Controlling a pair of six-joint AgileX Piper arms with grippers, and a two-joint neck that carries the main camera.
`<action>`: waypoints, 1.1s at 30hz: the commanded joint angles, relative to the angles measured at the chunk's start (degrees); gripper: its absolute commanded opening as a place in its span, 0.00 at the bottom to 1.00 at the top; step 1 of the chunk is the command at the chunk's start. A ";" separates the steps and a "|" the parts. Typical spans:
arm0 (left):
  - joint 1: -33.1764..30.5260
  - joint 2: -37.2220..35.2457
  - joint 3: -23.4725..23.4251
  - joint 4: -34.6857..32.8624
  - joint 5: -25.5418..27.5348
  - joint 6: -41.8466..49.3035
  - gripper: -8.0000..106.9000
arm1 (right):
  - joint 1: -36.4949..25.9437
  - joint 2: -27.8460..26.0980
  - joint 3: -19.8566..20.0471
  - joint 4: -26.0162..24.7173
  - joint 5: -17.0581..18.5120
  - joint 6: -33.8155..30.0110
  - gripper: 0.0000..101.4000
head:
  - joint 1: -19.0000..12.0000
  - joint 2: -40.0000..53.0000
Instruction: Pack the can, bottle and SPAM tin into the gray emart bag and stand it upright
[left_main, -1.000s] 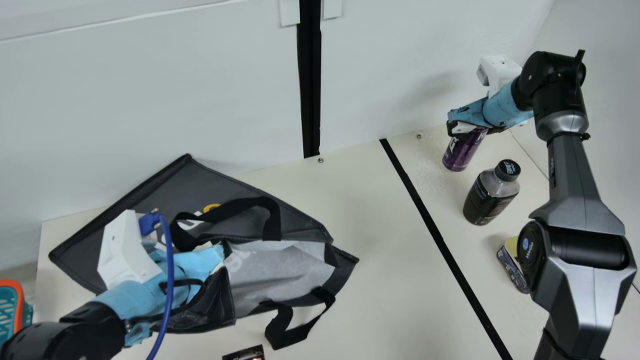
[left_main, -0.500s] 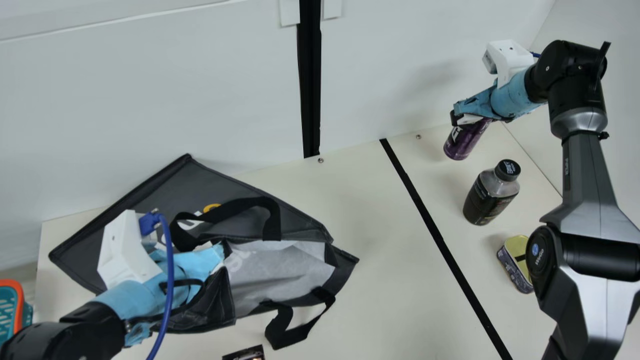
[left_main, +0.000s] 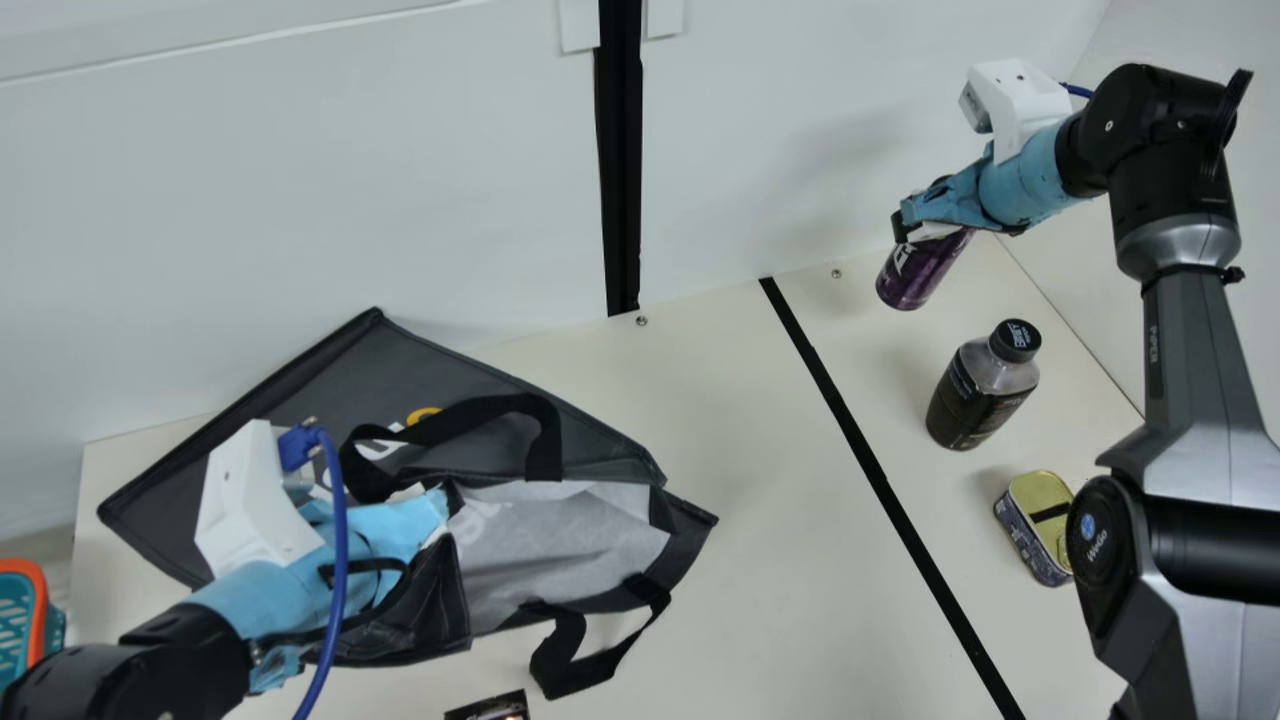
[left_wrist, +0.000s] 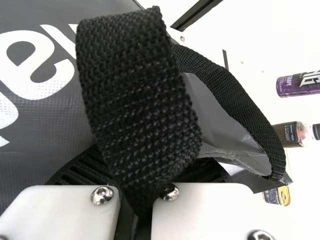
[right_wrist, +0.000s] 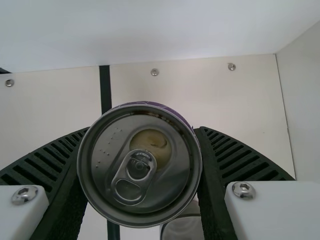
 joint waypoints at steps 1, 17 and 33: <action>0.00 0.00 0.00 0.00 0.00 0.00 0.00 | 0.26 -1.08 0.91 -0.09 -0.06 0.08 0.00 | -1.30 -0.14; 0.00 0.00 0.00 0.00 0.00 0.00 0.00 | 3.68 -12.10 11.76 -0.92 -0.06 1.13 0.00 | -1.30 -0.14; 0.00 0.00 0.00 0.00 0.00 0.00 0.00 | 6.43 -25.84 27.14 -1.70 -0.06 -1.97 0.00 | -1.30 -0.14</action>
